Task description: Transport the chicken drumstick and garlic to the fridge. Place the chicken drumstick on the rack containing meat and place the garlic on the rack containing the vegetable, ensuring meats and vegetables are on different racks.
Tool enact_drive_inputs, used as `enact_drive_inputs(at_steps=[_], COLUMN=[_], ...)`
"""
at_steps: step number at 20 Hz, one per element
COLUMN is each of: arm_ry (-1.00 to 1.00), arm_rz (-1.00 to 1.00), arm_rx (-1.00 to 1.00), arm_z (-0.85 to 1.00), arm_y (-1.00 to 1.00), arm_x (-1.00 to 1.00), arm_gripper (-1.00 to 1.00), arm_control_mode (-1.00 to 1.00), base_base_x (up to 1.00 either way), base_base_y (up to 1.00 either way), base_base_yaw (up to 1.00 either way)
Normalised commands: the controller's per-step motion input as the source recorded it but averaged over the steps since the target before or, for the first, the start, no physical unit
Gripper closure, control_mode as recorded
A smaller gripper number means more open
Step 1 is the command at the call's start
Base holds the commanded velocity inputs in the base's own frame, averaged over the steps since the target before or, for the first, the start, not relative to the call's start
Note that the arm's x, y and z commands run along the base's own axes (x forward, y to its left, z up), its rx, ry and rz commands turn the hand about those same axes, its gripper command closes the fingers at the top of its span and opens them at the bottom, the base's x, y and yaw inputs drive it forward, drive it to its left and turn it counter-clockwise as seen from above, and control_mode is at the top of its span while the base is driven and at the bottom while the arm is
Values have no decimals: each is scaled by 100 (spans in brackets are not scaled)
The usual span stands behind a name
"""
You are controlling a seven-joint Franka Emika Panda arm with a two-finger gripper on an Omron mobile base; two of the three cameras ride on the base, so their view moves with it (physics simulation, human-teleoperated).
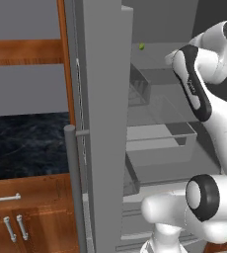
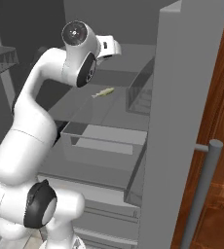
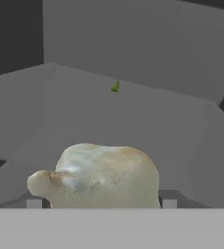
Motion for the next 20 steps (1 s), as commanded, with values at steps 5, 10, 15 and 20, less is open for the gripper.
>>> enact_drive_inputs(at_steps=[5,10,15,20], arm_ry=[1,2,4,6], arm_rz=[0,0,0,0], arm_rx=[0,0,0,0], arm_z=[-12,-11,-1,0], arm_y=[-2,-4,-2,-6], arm_x=[73,72,60,47], arm_gripper=[100,100,100,100], arm_control_mode=[-100,-100,-100,-100], base_base_x=[0,0,0,0], base_base_y=[0,0,0,0], base_base_yaw=[0,0,0,0])
